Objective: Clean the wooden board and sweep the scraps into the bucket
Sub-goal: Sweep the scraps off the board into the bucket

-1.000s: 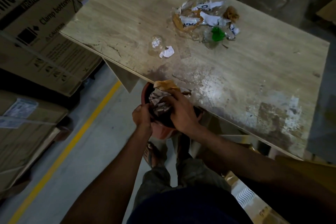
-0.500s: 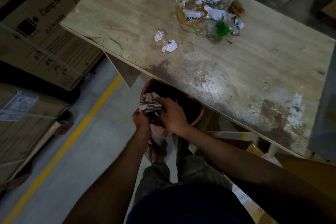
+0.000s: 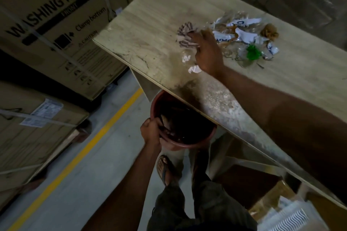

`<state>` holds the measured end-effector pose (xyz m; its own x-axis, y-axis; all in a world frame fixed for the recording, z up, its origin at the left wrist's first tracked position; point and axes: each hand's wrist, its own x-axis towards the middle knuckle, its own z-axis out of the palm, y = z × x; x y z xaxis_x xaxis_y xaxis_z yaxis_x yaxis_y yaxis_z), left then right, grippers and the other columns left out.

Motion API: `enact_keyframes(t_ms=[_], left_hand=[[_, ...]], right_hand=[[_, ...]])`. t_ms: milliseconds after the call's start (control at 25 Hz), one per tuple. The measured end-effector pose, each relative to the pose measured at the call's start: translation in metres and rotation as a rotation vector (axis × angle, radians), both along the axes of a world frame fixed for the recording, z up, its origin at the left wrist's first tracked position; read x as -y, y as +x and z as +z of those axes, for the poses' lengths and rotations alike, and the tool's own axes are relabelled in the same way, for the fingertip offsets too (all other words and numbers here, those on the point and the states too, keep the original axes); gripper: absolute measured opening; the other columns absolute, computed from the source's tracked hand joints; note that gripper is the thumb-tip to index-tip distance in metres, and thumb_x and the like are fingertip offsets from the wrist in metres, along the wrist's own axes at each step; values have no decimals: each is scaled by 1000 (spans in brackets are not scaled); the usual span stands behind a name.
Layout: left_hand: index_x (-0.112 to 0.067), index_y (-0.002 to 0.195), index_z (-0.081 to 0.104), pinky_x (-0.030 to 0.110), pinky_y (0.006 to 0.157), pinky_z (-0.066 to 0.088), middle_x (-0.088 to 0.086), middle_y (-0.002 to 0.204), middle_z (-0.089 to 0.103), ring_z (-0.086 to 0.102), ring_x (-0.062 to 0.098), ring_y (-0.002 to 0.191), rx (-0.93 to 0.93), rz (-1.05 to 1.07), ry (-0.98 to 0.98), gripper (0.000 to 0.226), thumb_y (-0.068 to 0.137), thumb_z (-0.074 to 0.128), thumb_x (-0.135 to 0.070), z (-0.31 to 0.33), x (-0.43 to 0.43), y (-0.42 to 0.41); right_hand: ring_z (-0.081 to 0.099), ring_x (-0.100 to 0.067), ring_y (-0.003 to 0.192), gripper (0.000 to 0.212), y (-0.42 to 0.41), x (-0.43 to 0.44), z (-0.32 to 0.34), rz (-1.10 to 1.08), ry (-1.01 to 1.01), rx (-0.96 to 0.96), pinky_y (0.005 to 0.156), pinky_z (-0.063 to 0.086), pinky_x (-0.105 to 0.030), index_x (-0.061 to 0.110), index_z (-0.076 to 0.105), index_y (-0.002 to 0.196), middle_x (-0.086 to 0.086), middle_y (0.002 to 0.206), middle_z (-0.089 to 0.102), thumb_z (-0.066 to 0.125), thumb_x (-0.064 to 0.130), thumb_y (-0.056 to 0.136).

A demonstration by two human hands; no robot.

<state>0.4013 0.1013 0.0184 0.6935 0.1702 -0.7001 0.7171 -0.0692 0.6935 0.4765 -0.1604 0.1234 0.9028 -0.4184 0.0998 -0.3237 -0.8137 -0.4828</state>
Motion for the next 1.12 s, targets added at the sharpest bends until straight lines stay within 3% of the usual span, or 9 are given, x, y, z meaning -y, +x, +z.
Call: enact_keyframes(t_ms=[160,320,440,560,680,800,920,1000,1120], left_hand=[[-14,49,53,30,53,32,-2,51,47,40,18,51,15,67,-36,28,67,56,7,-7,-18,7],[-13,50,53,28,53,34,-1,50,48,42,18,50,3,74,-95,28,68,53,8,-7,-26,5],[-12,52,47,26,49,28,0,49,38,32,18,47,6,77,-78,24,66,57,6,-2,-31,6],[-11,51,46,27,50,29,-3,45,38,33,19,48,8,70,-59,28,70,57,7,0,-34,3],[-12,51,48,27,51,32,-2,47,42,37,19,51,8,91,-75,28,70,55,8,1,-36,-1],[-10,53,50,27,51,31,-1,51,46,40,18,52,3,125,-79,25,69,53,9,-1,-32,-10],[-10,55,50,24,48,27,-1,49,43,36,16,47,3,120,-88,23,67,53,9,-7,-18,-16],[-10,53,51,26,50,29,-2,47,45,38,16,50,23,90,-80,24,68,53,9,-13,-1,-19],[-8,56,53,30,57,33,0,51,48,43,20,61,35,71,-71,21,68,53,10,-21,18,-21]], right_hand=[[55,-36,130,53,15,5,-19,154,132,-365,107,44,-36,22,58,145,-18,143,55,47,14,94],[66,-27,119,83,-51,-28,-42,98,132,-200,98,57,-40,35,63,136,-5,136,65,64,70,61],[67,-35,113,55,-112,-80,-40,88,142,-223,85,59,-43,38,62,134,-6,138,61,52,48,81],[64,-33,114,60,-146,-121,-40,116,249,-186,87,57,-45,33,61,136,-6,140,58,36,33,82],[63,-26,118,61,-149,-123,-49,14,396,-88,94,54,-39,27,62,137,-4,136,61,41,12,81],[64,-18,119,51,-138,-103,-51,-128,531,-58,100,50,-30,31,66,131,2,130,67,51,9,88],[64,-16,122,40,-123,-61,-42,-382,799,104,108,50,-34,25,70,128,1,130,70,55,9,94],[62,-19,121,35,-112,-14,-27,-502,698,182,104,49,-33,19,65,133,-3,134,67,56,14,99],[63,-22,108,31,-94,57,-1,-556,495,238,79,42,-27,14,65,128,-9,122,70,58,19,98]])
